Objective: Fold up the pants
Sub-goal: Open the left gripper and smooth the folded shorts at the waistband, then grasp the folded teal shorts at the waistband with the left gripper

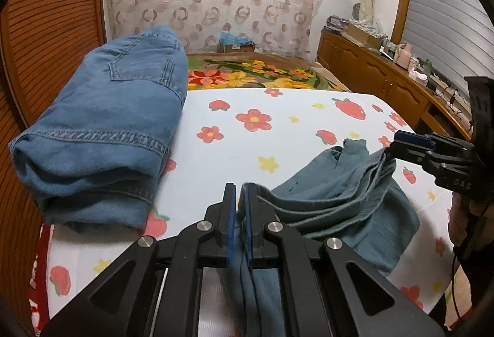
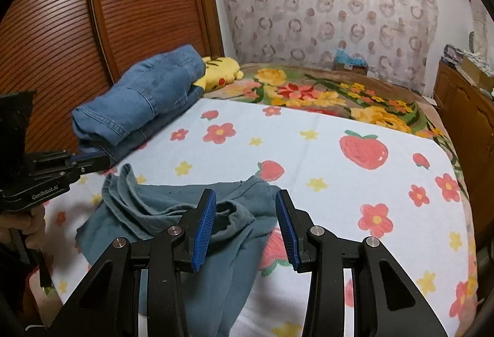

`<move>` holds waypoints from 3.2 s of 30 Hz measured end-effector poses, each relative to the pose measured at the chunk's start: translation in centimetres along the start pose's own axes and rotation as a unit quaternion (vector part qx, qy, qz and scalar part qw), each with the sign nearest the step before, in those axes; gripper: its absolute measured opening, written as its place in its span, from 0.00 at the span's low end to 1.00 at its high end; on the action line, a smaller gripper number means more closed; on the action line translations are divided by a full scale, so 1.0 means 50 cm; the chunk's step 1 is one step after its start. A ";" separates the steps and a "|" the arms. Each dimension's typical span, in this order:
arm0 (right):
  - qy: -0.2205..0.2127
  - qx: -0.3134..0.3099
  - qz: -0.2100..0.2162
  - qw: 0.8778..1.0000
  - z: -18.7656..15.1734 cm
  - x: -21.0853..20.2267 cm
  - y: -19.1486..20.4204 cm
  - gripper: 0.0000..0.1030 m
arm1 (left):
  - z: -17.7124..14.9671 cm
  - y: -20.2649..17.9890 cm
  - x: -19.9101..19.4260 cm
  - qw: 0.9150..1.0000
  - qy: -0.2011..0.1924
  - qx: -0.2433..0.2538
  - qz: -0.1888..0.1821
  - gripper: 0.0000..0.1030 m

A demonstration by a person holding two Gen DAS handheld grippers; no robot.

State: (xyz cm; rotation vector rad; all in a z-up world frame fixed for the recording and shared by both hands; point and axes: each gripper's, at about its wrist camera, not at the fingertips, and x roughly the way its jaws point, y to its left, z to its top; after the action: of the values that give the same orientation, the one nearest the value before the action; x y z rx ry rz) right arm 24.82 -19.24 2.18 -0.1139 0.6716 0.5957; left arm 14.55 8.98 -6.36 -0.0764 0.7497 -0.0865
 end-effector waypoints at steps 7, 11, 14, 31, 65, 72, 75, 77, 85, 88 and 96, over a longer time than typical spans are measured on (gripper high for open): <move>0.013 -0.021 0.010 1.000 -0.039 -0.027 0.005 0.40 | -0.025 -0.003 -0.023 1.000 -0.004 0.011 -0.014 0.44; 0.036 -0.043 0.017 0.998 -0.053 -0.014 0.013 0.41 | -0.045 -0.006 -0.014 1.000 0.009 0.020 -0.012 0.44; 0.054 -0.061 0.022 0.996 -0.046 0.013 0.023 0.41 | -0.053 -0.002 -0.001 1.000 0.019 0.018 -0.011 0.44; 0.057 -0.049 -0.004 0.997 0.018 0.142 0.000 0.41 | -0.035 -0.001 0.046 0.998 0.043 0.025 -0.028 0.44; 0.052 -0.018 0.009 0.998 -0.008 0.097 -0.025 0.52 | -0.025 -0.015 0.051 0.999 0.035 0.026 -0.006 0.77; 0.073 -0.026 0.010 0.997 -0.002 0.115 -0.021 0.52 | -0.041 -0.006 0.038 0.999 0.037 0.020 -0.012 0.76; 0.080 -0.030 0.015 0.996 -0.001 0.123 -0.019 0.52 | -0.047 0.001 0.040 0.999 0.040 0.016 -0.013 0.70; 0.085 -0.030 0.018 0.996 0.000 0.130 -0.021 0.52 | -0.051 0.009 0.042 0.999 0.045 0.007 -0.019 0.69; 0.098 -0.025 0.035 0.994 0.009 0.148 -0.033 0.52 | -0.052 0.036 0.066 0.997 0.067 -0.017 -0.023 0.51; 0.101 -0.027 0.037 0.994 0.013 0.155 -0.034 0.52 | -0.054 0.035 0.068 0.997 0.071 -0.014 -0.024 0.51; 0.104 -0.029 0.043 0.993 0.017 0.164 -0.035 0.53 | -0.045 0.034 0.074 0.996 0.080 -0.015 -0.026 0.45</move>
State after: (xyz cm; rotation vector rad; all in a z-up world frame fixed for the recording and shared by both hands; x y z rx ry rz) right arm 31.36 -16.51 -2.37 -0.2049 0.8647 0.6926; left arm 15.80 10.19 -10.67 -0.1180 0.9084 -0.1320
